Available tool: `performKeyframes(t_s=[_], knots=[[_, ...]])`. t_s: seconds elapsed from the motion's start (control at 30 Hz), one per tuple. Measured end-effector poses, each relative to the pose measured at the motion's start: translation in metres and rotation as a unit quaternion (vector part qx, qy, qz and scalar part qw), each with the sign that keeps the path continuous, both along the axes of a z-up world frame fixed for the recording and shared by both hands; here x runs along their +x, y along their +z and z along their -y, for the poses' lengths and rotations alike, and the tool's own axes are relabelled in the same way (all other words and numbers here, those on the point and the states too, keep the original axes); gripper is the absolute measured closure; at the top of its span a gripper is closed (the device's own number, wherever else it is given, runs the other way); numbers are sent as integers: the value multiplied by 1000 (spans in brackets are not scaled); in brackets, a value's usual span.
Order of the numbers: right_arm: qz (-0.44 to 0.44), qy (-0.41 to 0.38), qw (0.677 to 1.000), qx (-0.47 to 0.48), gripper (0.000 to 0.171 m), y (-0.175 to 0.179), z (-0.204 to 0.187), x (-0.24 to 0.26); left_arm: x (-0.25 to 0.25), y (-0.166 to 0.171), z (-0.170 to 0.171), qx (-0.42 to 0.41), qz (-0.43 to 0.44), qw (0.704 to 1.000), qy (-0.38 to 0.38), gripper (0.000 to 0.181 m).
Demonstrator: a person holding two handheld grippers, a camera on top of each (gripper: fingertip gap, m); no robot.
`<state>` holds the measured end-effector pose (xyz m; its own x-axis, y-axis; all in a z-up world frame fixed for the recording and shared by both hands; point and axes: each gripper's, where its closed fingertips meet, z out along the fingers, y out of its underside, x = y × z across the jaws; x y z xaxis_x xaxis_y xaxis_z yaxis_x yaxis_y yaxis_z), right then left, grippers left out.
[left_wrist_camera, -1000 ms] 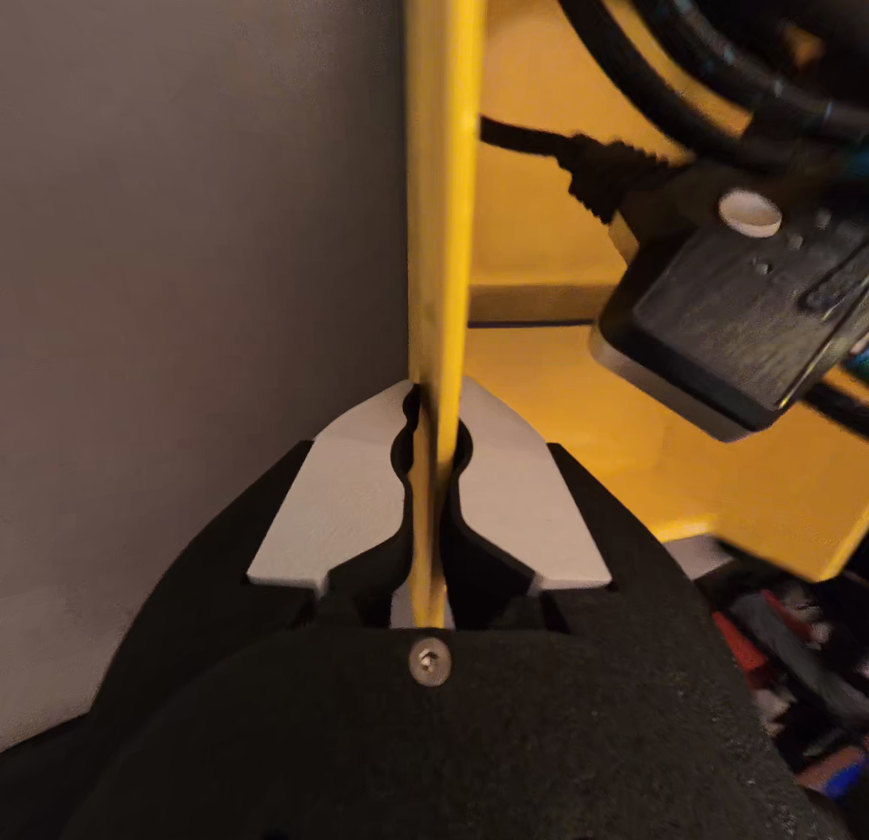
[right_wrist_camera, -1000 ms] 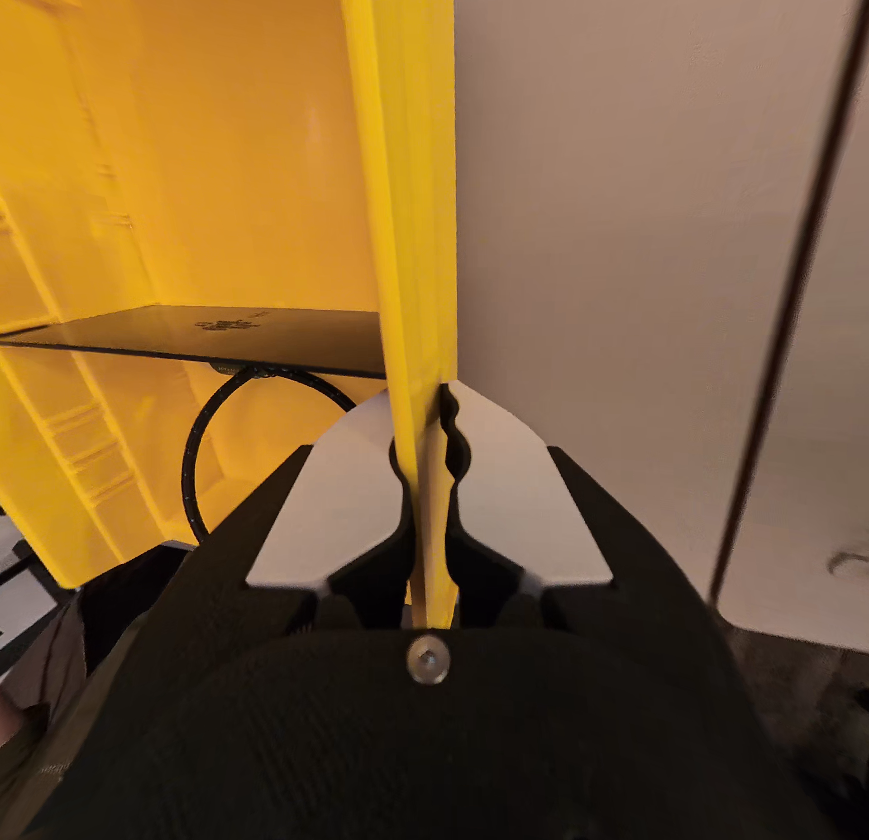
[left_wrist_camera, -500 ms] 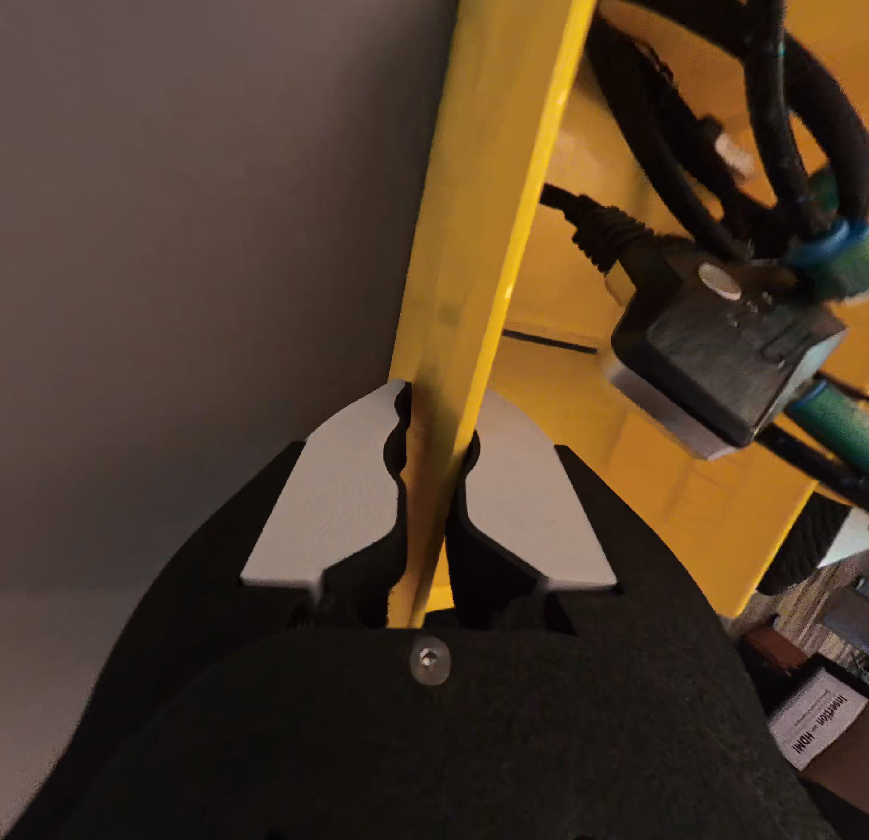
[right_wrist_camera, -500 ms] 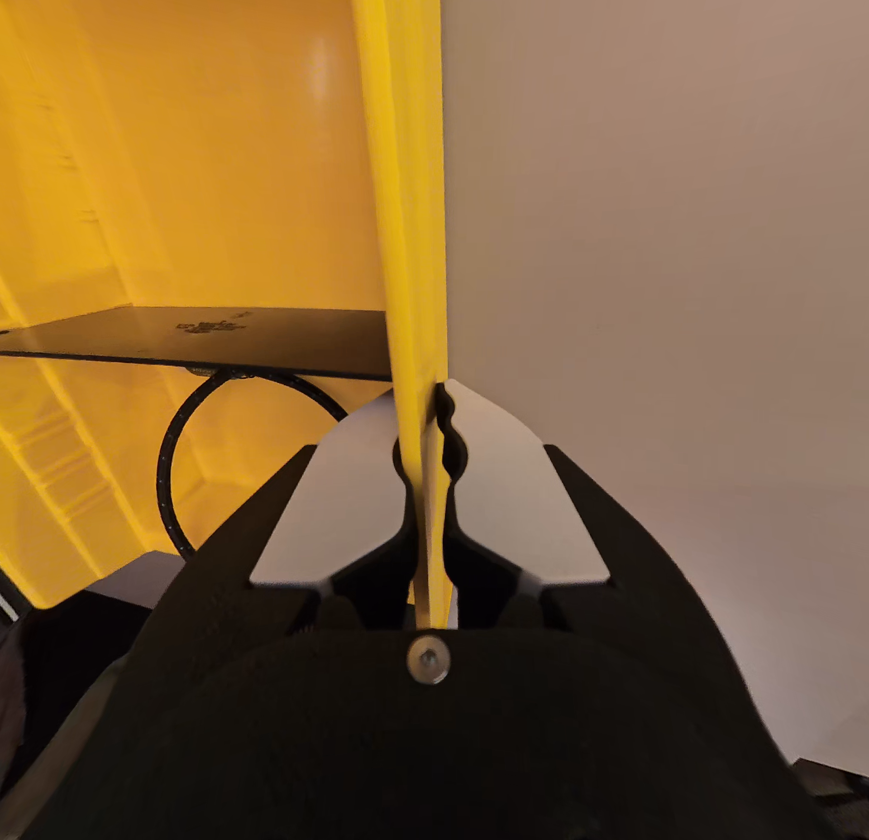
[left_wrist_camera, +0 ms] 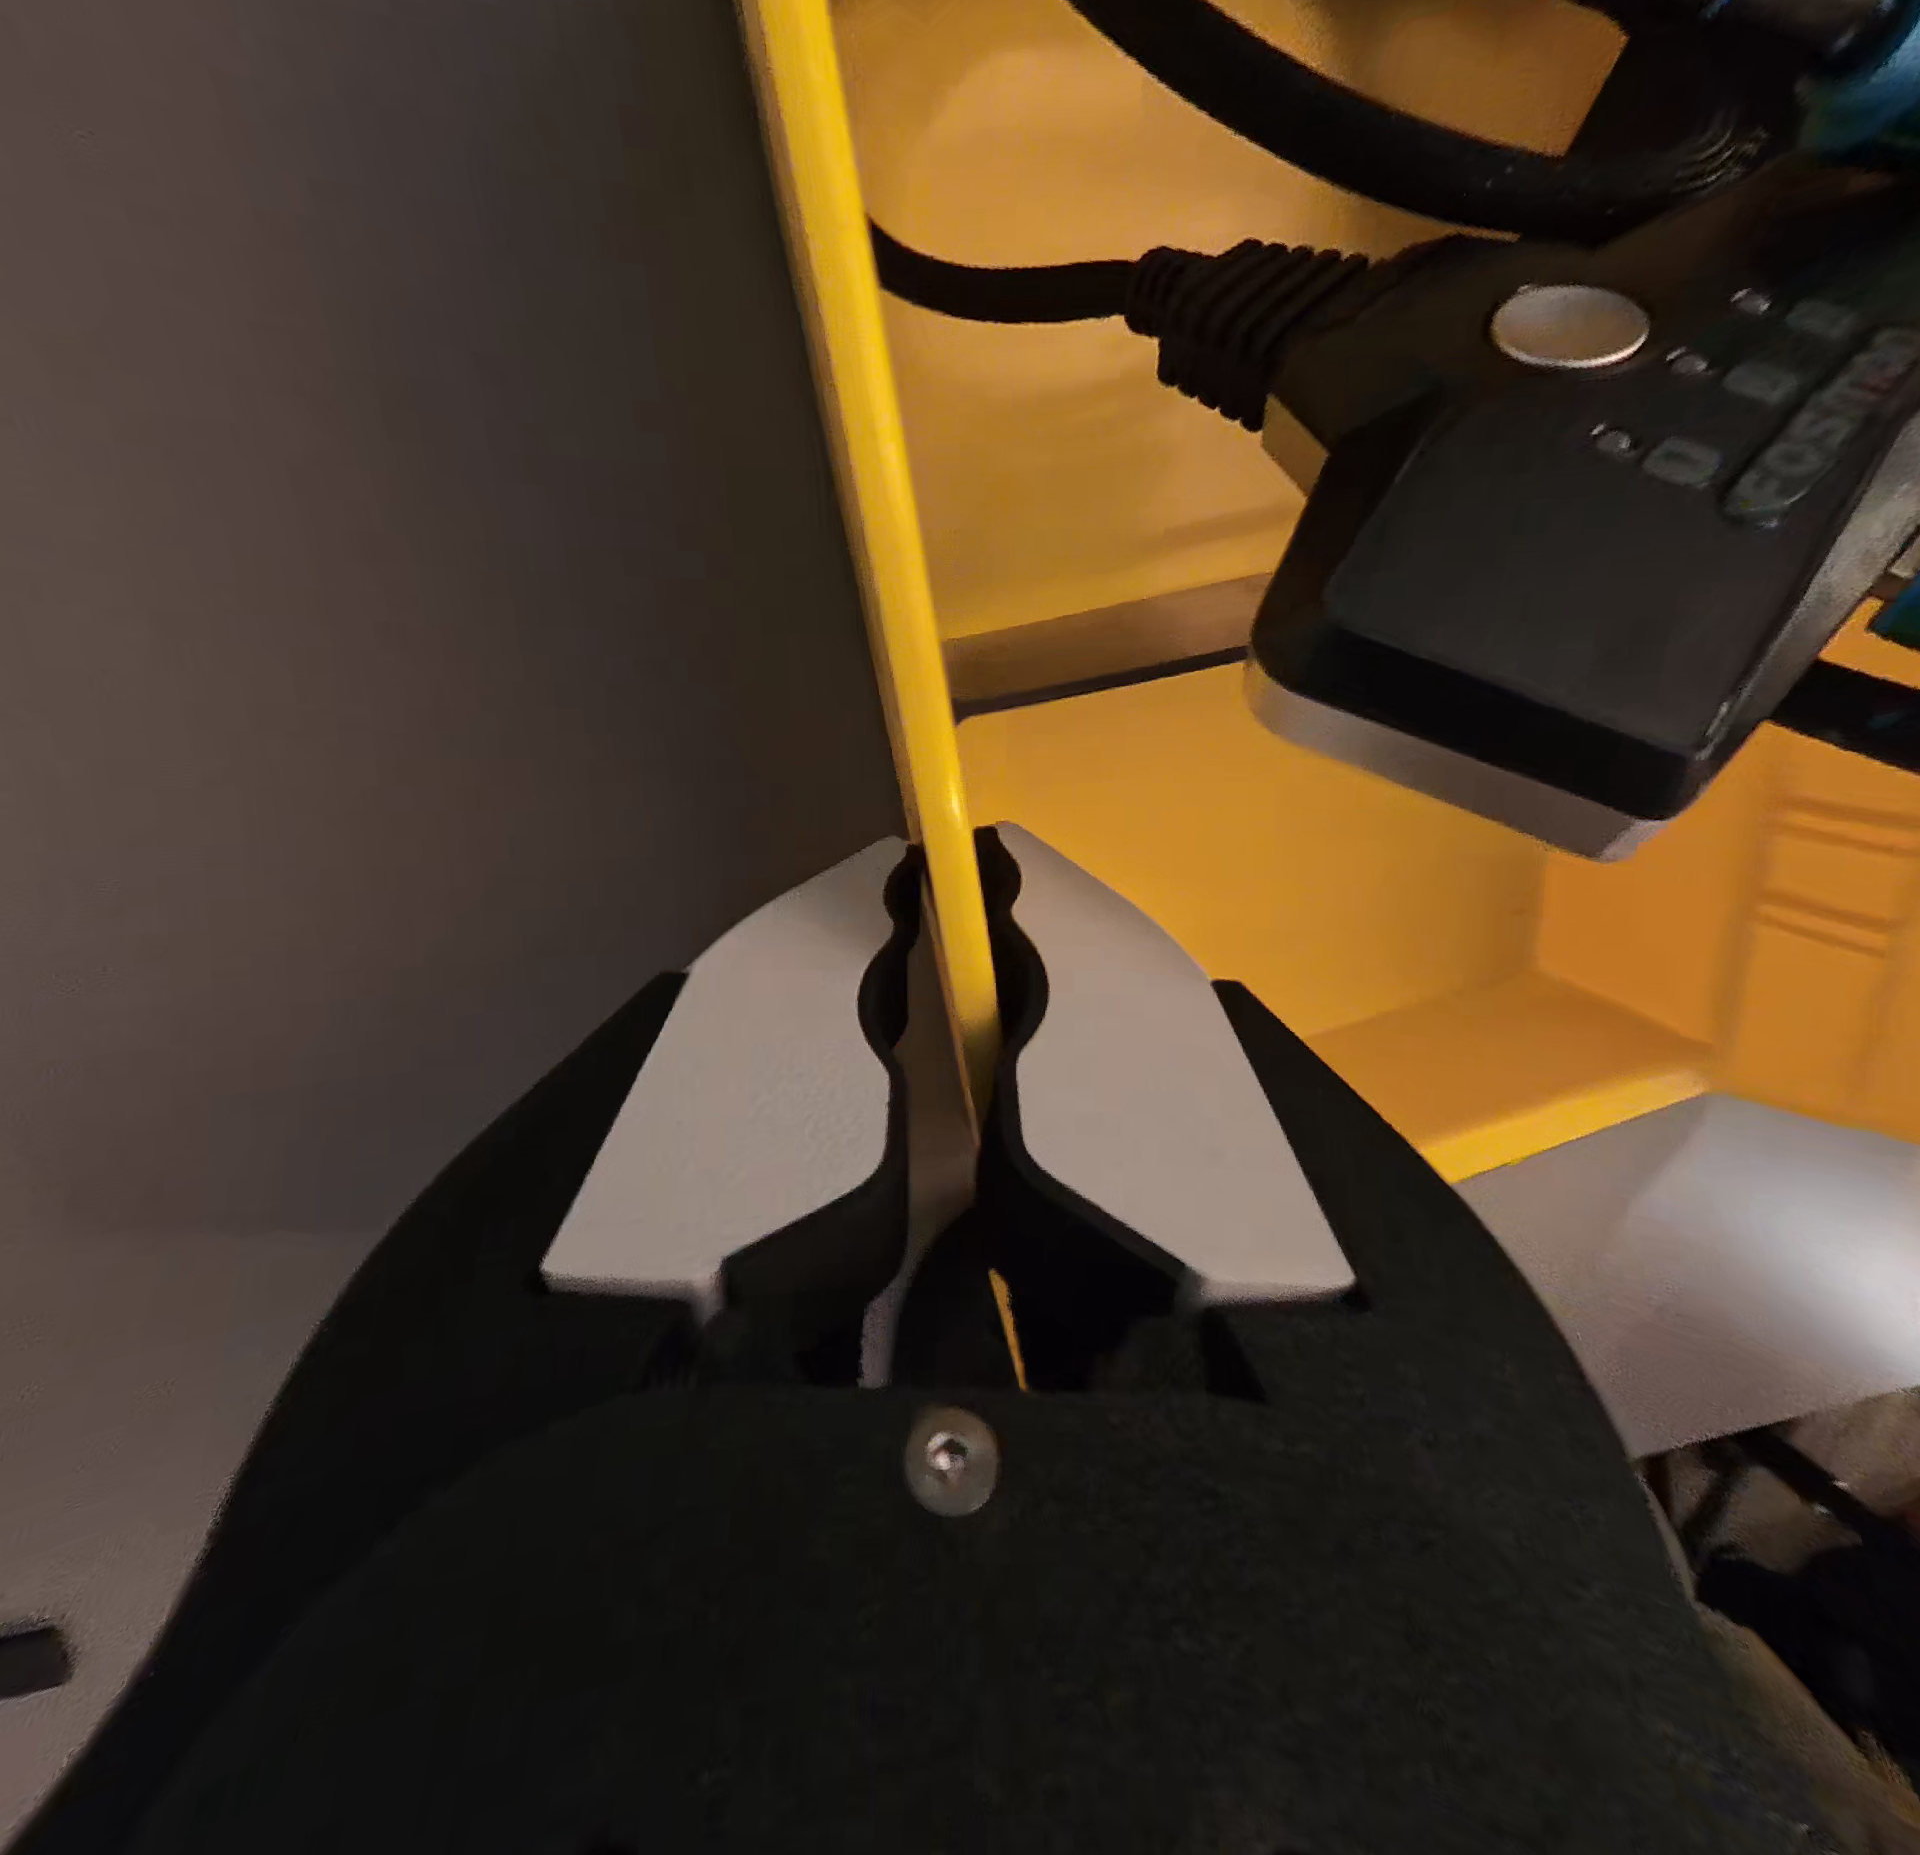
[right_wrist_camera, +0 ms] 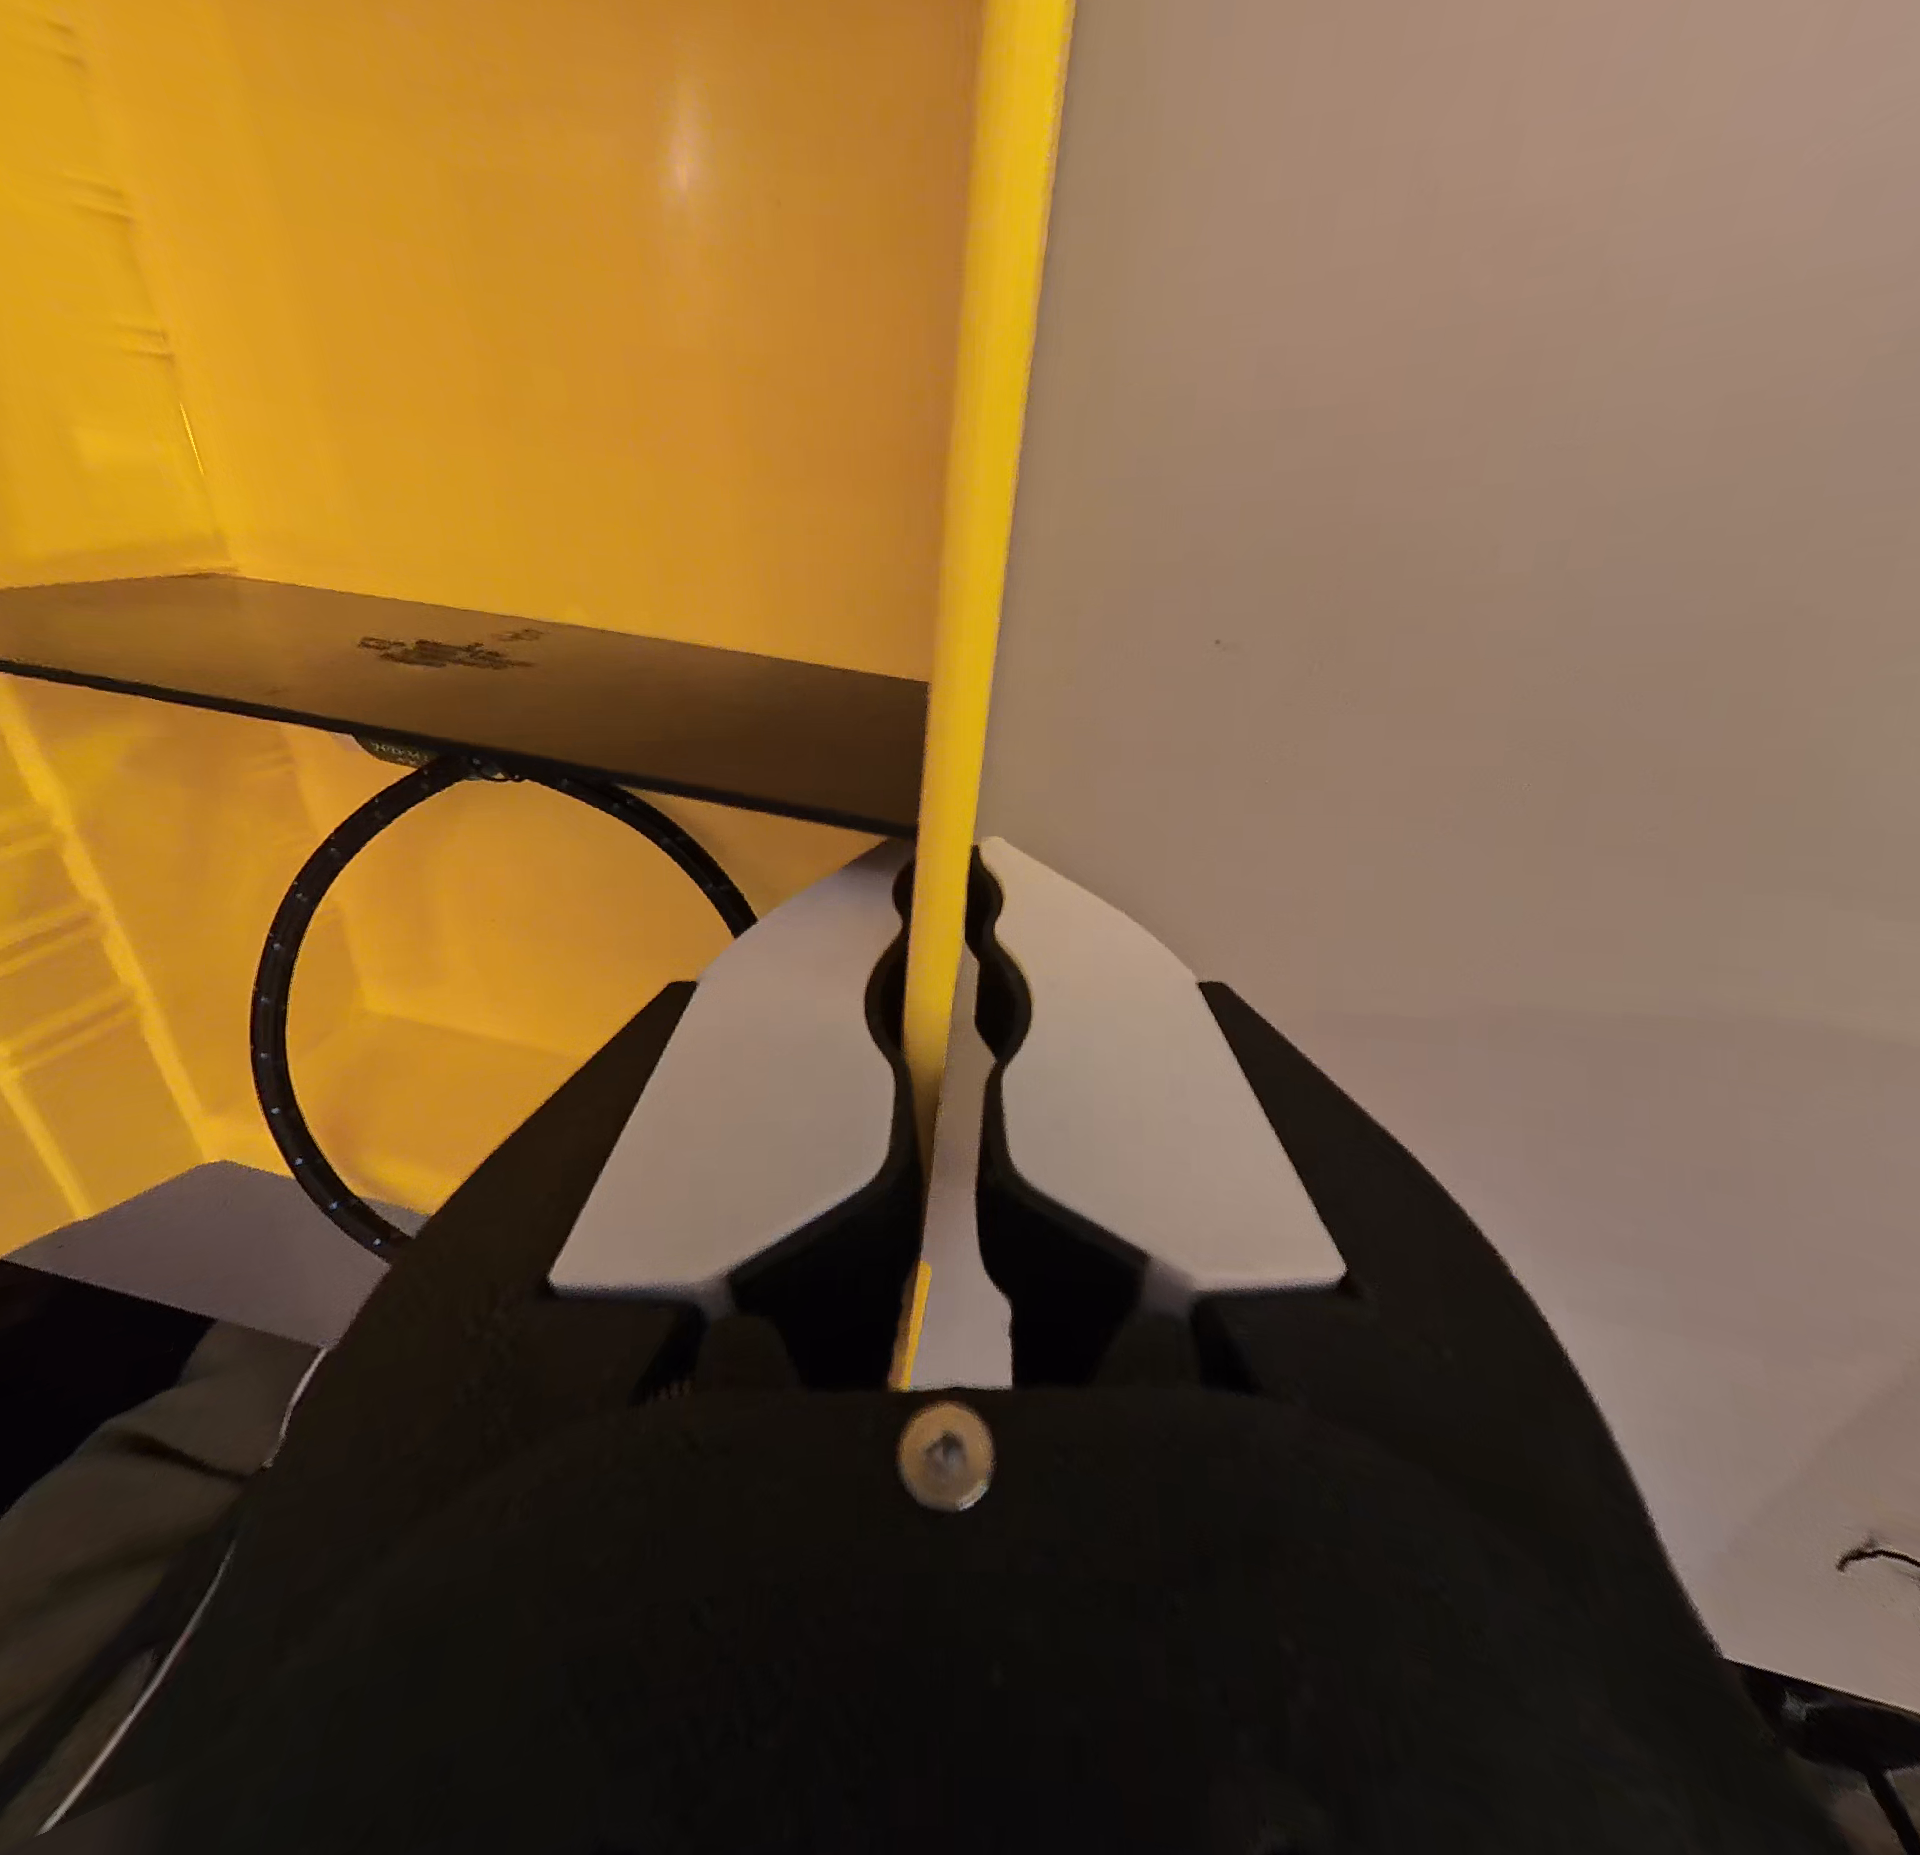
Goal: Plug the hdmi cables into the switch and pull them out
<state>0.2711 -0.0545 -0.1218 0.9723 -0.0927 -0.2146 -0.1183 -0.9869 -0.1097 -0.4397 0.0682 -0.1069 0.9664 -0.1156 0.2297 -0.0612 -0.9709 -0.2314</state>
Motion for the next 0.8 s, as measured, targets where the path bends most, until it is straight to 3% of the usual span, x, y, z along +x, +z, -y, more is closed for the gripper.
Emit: performKeyframes(t_s=[0.3,0.4,0.5,0.6,0.7,0.8], knots=[[18,44,999,2,164,0,-1,0,-3,-2,-22,58,-43,994,-85,176],[27,56,998,1,164,0,-1,1,-1,2,-26,83,-27,990,-107,175],[22,57,998,5,163,-2,-1,0,0,24,-35,159,12,979,-130,166],[24,62,998,6,163,-2,-2,0,7,62,-40,289,-16,931,-223,145],[43,74,996,6,162,-3,-2,1,17,94,-41,414,-100,855,-295,124],[55,77,995,10,161,-4,-3,1,40,93,-37,445,-140,801,-376,116]])
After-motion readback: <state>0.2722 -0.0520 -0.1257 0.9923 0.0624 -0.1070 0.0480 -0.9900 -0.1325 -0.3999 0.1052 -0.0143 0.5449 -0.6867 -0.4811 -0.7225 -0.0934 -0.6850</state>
